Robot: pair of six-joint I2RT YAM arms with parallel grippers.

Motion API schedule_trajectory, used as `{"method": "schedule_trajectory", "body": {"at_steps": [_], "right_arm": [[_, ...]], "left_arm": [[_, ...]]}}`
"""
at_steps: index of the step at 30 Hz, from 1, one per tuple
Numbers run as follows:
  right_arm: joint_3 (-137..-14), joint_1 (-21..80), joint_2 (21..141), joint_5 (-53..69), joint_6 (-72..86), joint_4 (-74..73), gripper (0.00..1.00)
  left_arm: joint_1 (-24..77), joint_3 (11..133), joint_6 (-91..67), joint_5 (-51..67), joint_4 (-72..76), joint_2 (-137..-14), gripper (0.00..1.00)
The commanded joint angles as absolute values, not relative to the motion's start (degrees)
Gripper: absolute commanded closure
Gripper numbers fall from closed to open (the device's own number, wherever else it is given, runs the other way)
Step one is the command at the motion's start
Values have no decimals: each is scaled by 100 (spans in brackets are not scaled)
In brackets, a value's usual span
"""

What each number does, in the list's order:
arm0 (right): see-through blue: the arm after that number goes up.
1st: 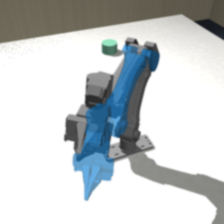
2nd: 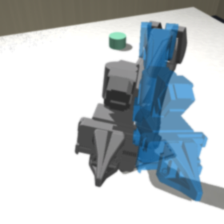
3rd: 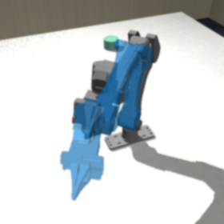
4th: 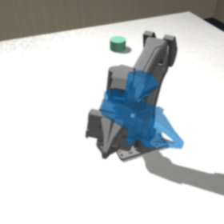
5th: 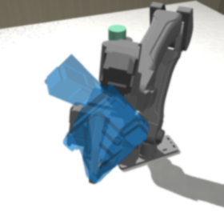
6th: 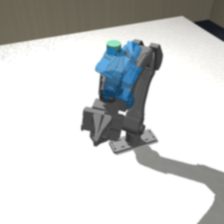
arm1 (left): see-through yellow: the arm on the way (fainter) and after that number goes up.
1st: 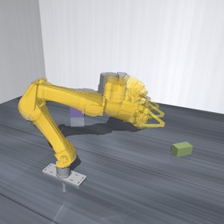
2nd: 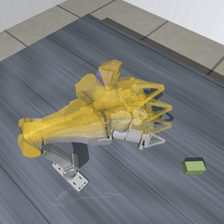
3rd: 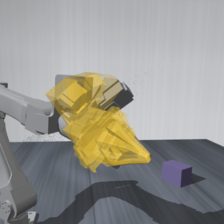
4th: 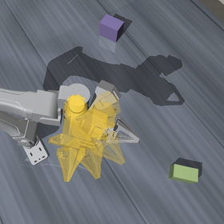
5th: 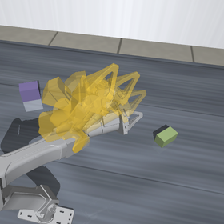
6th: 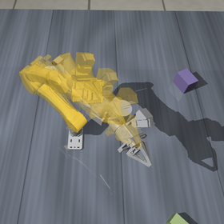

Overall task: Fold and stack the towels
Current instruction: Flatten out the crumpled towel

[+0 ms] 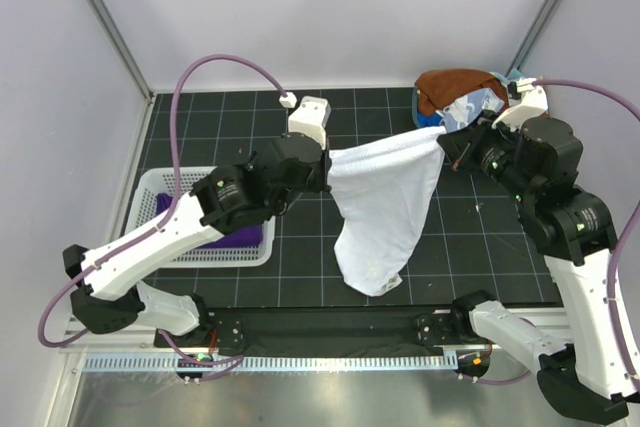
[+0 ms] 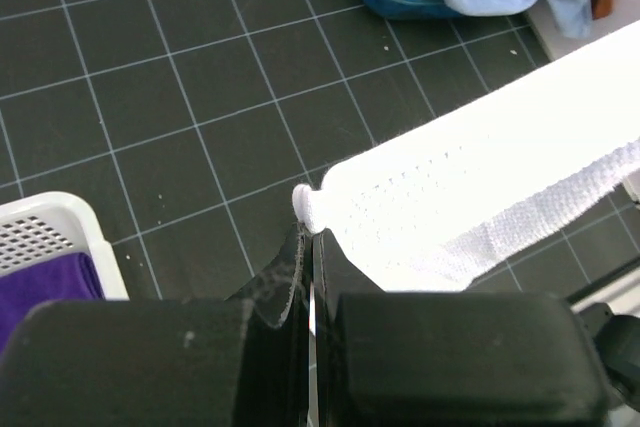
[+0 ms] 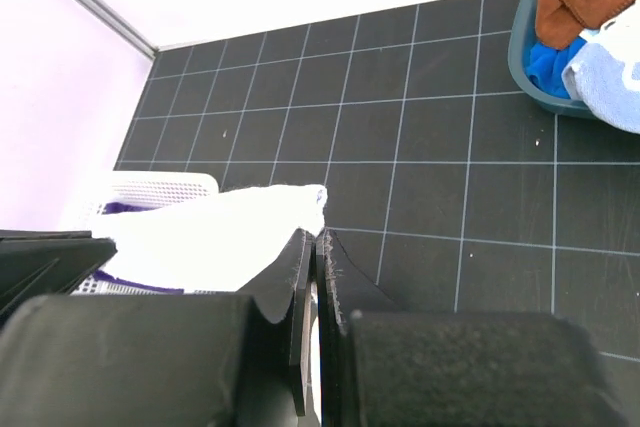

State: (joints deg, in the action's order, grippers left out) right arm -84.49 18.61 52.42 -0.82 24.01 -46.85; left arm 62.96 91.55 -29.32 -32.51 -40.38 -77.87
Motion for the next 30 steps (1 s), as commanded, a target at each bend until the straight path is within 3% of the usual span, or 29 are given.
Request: {"method": "schedule_trajectory", "body": {"at_steps": [1,16,30], "right_arm": [[-8885,1837,5177,-79,2215,-4807,99],[-10054,1837,5238,632,2276,-4939,99],[-10424,1846,5115,984,2487,-5019,99]], "left_arm": [[6346,9527,-2725,-3156,-4403,-7489,100],[6346,10634,-2356,-2374,-4825,-6979,100],[6346,10811,-2628,-1766,-4746,-6724,100]]}}
